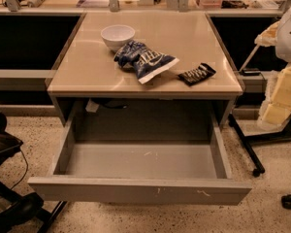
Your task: Place blue chip bag into top drawer
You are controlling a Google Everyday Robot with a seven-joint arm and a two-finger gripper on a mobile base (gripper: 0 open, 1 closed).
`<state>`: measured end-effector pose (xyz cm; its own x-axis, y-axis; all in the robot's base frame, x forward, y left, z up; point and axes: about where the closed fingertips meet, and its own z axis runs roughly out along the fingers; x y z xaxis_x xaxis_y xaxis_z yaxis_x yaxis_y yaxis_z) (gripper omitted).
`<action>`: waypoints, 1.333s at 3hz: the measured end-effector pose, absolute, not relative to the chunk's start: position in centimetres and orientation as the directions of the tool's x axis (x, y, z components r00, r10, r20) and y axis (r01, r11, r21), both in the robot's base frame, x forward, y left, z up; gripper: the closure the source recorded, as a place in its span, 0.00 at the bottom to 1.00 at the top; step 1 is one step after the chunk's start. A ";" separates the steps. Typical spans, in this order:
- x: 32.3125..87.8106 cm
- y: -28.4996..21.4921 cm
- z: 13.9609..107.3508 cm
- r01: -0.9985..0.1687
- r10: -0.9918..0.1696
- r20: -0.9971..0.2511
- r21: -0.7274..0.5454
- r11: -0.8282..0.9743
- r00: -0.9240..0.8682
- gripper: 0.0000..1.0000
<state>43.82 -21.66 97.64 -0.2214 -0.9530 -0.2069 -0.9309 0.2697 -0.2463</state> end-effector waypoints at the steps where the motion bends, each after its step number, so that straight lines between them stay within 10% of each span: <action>1: 43.8 -21.7 97.6 -0.931 -0.953 -0.207 -0.246 0.270 -0.221 0.00; 4: 47.5 -20.5 98.6 -0.937 -0.951 -0.259 -0.258 0.236 -0.168 0.00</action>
Offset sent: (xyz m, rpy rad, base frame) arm 0.0299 -0.0003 0.0036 0.0348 -0.0050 0.0232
